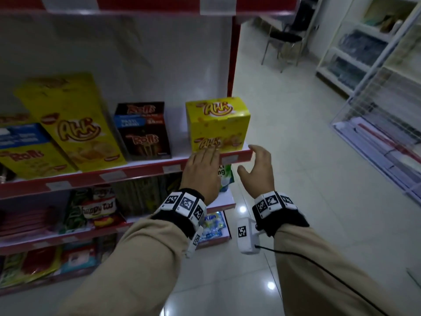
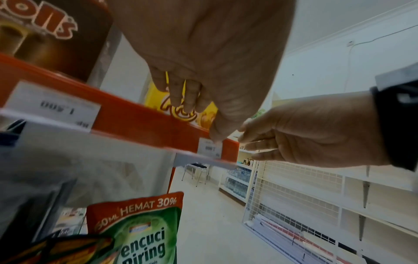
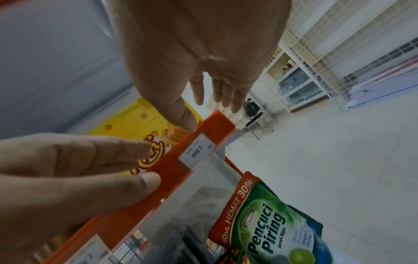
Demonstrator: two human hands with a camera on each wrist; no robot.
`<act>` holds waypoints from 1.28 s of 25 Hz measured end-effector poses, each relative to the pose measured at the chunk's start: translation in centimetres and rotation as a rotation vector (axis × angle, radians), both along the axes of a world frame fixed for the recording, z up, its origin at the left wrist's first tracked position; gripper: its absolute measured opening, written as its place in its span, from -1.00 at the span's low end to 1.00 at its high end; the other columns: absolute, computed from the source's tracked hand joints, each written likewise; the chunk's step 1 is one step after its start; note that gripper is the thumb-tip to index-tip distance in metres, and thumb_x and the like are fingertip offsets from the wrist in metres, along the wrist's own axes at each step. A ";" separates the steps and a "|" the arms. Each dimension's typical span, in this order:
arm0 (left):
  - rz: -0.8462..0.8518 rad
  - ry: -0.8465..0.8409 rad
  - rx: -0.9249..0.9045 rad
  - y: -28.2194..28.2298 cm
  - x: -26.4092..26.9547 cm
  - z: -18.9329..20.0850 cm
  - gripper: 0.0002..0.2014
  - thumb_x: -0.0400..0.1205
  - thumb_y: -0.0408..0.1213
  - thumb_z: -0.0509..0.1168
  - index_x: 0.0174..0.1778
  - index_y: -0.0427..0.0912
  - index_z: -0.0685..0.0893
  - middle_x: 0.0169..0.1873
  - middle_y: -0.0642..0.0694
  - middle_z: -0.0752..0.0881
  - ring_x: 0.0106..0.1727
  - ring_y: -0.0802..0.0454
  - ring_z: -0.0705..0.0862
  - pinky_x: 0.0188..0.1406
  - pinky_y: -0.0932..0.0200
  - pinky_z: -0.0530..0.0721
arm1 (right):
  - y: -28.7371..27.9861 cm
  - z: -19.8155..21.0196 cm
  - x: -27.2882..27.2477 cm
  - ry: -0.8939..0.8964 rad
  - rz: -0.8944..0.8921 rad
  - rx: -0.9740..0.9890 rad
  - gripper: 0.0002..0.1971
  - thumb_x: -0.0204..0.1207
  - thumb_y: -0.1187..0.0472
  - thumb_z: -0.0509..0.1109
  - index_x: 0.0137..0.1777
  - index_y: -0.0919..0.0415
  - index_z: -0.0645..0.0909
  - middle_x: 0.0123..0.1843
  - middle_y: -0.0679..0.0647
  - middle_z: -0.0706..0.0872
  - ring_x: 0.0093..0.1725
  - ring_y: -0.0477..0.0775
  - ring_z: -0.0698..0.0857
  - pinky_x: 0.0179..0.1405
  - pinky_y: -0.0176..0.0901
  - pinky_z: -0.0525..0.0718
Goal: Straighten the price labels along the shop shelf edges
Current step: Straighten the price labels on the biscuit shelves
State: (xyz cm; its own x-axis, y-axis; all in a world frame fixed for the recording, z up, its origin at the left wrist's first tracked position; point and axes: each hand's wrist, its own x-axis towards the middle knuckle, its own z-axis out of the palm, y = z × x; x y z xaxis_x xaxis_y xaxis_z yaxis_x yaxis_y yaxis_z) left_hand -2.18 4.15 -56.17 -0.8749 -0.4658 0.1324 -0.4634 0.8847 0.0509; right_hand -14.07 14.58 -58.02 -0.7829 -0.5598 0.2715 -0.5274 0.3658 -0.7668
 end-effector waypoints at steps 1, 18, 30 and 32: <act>0.009 -0.011 0.012 0.0 -0.1 -1.3 -0.29 0.63 -0.02 0.20 0.64 -0.19 0.08 0.63 -0.13 0.16 0.61 -0.10 0.14 0.59 -0.01 0.05 | -0.2 -0.9 -0.2 -0.027 -0.006 0.003 -0.39 0.44 0.38 0.42 0.50 0.37 0.34 0.49 0.30 0.39 0.53 0.20 0.35 0.49 -0.16 0.26; 0.044 0.178 -0.098 -0.4 -0.3 -4.0 -0.46 0.53 -0.17 0.31 0.44 -0.21 0.46 0.40 -0.16 0.50 0.38 -0.19 0.47 0.25 -0.09 0.45 | -0.8 -2.9 -1.2 0.496 -0.091 0.217 -0.68 0.34 0.24 0.39 0.12 0.23 0.59 0.20 0.17 0.59 0.22 0.29 0.48 0.13 0.10 0.44; 0.037 0.234 -0.148 -0.1 0.4 -4.1 -0.51 0.41 -0.22 0.41 0.27 -0.19 0.57 0.15 -0.20 0.60 0.16 -0.22 0.54 0.07 -0.09 0.53 | -1.6 -2.9 -1.5 0.661 0.201 0.117 -0.73 0.37 0.42 0.35 0.08 0.34 0.67 0.00 0.25 0.71 0.01 0.36 0.61 -0.06 0.14 0.62; 0.024 0.244 -0.141 -0.3 0.4 -4.2 -0.52 0.41 -0.23 0.40 0.27 -0.19 0.56 0.12 -0.19 0.59 0.13 -0.21 0.54 0.11 -0.09 0.51 | -1.8 -2.7 -1.3 0.650 0.182 0.146 -0.76 0.36 0.39 0.37 0.03 0.33 0.66 -0.02 0.28 0.65 -0.03 0.35 0.58 -0.12 0.14 0.59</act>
